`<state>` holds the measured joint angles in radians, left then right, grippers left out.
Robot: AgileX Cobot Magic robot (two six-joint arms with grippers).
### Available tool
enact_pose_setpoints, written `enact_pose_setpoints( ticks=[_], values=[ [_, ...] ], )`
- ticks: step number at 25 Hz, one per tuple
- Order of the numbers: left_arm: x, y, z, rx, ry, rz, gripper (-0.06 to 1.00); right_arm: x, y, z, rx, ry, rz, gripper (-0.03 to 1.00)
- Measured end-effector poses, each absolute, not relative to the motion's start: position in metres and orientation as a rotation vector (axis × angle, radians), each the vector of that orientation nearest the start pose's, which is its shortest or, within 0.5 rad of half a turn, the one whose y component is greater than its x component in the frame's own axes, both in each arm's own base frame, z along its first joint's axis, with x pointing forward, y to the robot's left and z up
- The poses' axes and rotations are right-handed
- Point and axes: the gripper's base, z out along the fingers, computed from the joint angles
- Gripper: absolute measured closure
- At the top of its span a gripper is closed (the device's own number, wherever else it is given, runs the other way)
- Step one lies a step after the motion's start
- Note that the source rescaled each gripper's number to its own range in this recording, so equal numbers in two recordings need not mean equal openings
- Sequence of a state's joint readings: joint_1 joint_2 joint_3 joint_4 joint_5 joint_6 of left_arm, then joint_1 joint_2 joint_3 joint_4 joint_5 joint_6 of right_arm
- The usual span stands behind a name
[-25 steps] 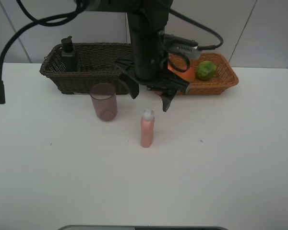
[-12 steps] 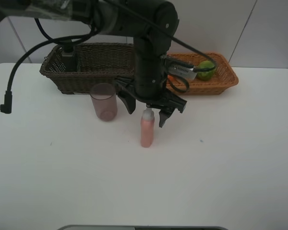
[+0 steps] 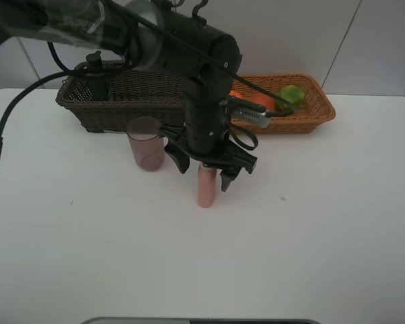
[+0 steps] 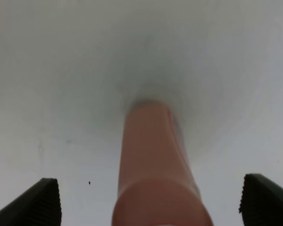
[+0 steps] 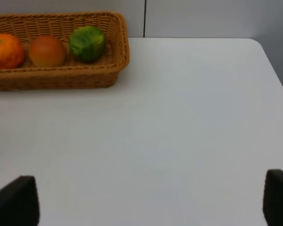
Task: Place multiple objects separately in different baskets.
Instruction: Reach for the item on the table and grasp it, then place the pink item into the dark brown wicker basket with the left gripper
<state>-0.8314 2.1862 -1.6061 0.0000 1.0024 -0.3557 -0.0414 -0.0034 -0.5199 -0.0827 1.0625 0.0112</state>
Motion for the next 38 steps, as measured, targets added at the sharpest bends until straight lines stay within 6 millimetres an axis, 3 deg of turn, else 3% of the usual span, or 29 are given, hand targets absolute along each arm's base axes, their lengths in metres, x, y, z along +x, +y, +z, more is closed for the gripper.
enact_pose_setpoints(
  ticks=[3,5,7,27,32,38],
  values=[
    [0.292,-0.320,0.141,0.727,2.991,-0.065,0.08,-0.008,-0.006,0.283,0.058,2.021,-0.118,-0.03],
    [0.292,-0.320,0.141,0.726,2.989,-0.067,0.27,-0.008,-0.006,0.283,0.058,2.021,-0.118,-0.03],
    [0.292,-0.320,0.141,0.726,2.988,-0.068,0.53,-0.008,-0.006,0.283,0.058,2.021,-0.118,-0.03],
    [0.291,-0.319,0.143,0.728,2.994,-0.062,0.54,-0.008,-0.006,0.283,0.058,2.021,-0.118,-0.03],
    [0.297,-0.317,0.182,0.694,2.948,-0.112,0.54,-0.008,-0.006,0.283,0.058,2.021,-0.118,-0.03],
    [0.328,-0.295,0.231,0.587,2.902,-0.107,0.54,-0.008,-0.006,0.283,0.058,2.021,-0.118,-0.03]
  ],
)
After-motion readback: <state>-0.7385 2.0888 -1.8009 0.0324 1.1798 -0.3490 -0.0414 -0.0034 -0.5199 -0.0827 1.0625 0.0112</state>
